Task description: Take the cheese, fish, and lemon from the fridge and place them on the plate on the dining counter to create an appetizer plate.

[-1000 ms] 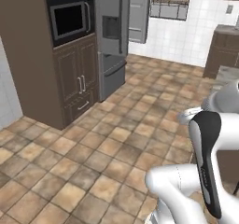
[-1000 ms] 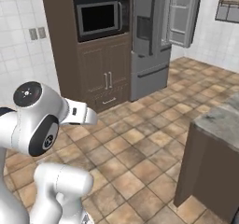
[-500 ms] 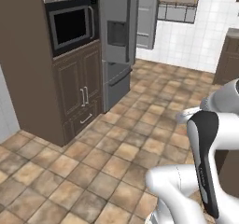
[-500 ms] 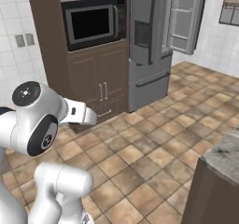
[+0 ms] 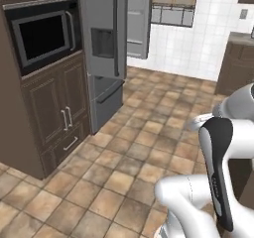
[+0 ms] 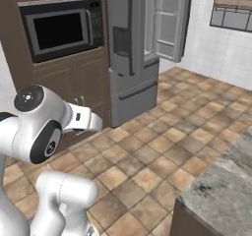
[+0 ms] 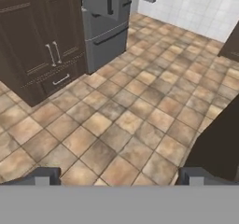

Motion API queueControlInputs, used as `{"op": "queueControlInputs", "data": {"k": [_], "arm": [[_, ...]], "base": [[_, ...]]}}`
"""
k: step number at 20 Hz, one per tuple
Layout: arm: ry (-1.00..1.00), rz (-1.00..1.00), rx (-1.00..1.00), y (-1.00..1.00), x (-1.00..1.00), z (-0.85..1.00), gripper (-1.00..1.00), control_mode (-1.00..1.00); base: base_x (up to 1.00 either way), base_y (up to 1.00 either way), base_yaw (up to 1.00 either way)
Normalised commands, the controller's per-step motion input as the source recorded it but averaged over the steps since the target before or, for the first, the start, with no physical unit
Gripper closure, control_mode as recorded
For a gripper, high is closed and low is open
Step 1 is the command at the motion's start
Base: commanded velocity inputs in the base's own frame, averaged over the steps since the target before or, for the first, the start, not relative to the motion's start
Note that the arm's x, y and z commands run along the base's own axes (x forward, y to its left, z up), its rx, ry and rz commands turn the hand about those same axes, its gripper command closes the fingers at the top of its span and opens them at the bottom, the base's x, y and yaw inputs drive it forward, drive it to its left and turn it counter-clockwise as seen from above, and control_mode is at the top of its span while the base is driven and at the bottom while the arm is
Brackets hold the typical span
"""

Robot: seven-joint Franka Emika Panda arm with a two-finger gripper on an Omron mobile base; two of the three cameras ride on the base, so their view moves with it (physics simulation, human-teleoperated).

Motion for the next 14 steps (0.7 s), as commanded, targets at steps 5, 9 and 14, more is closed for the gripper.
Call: {"op": "queueControlInputs", "data": {"k": [5,9,14], "arm": [[0.0,0.0,0.0,0.0,0.0,0.0,-1.0,1.0],[0.0,0.0,0.0,0.0,0.0,0.0,-1.0,1.0],[0.0,0.0,0.0,0.0,0.0,0.0,-1.0,1.0]], "base": [[0.78,-0.06,-0.27],[0.77,-0.02,-0.33],[0.71,0.0,-0.36]]}}
